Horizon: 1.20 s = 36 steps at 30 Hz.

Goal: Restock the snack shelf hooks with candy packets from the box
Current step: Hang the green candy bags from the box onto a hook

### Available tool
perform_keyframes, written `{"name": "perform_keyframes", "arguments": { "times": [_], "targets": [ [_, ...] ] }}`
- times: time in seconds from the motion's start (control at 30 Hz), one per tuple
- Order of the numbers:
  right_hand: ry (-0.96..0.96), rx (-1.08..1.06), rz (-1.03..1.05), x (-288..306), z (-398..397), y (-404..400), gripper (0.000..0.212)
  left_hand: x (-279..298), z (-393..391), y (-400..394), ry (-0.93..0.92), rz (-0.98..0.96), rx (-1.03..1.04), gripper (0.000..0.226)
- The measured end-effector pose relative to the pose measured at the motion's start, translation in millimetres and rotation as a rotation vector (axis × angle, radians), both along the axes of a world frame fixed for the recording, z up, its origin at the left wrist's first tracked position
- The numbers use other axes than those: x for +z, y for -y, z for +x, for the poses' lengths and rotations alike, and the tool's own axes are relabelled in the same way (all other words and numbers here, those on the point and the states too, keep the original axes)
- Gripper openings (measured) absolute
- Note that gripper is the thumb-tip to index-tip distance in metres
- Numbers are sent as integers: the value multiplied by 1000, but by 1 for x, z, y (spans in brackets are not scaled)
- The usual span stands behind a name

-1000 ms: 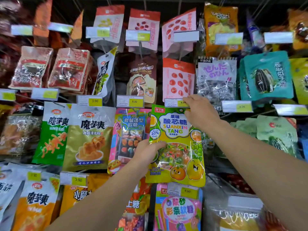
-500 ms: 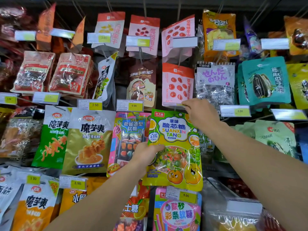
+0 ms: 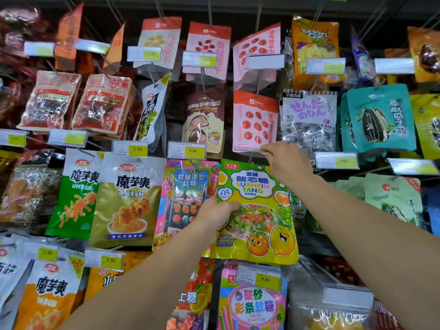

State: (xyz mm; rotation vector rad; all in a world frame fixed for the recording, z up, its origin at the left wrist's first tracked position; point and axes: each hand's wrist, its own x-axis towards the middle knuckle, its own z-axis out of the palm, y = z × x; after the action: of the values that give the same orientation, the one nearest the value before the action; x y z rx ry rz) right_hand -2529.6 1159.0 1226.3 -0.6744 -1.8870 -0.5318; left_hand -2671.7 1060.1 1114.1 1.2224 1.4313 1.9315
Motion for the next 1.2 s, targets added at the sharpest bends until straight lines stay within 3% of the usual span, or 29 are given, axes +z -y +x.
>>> {"name": "perform_keyframes", "arguments": {
  "times": [0.2,0.3,0.43,0.5,0.63,0.7,0.8,0.93,1.2],
  "targets": [
    [9,43,-30,-10,1,1,34,-8,-15,-9,-59,-36,32,76],
    [-19,87,-49,-35,5,-3,48,-15,-16,-11,-71,-72,66,28],
    [-130,123,-302,-89,12,-10,59,-28,-15,-12,-87,-72,63,33],
    [-137,196,-483,-114,14,-11,70,-34,-12,-10,-86,-72,87,51],
    [-87,344,-701,-158,18,-12,91,-52,-15,-8,-364,-85,264,43],
    [-76,324,-723,-174,18,-14,85,-63,-19,-5,-568,-52,366,62],
    [-79,298,-774,-184,18,-14,68,-73,-20,-2,-655,40,395,82],
    [-95,287,-735,-184,18,-17,63,-69,-23,-2,-773,-18,416,67],
    [-60,154,-695,-162,5,-26,66,-42,-30,-21,-827,-205,378,66]
  ]
}}
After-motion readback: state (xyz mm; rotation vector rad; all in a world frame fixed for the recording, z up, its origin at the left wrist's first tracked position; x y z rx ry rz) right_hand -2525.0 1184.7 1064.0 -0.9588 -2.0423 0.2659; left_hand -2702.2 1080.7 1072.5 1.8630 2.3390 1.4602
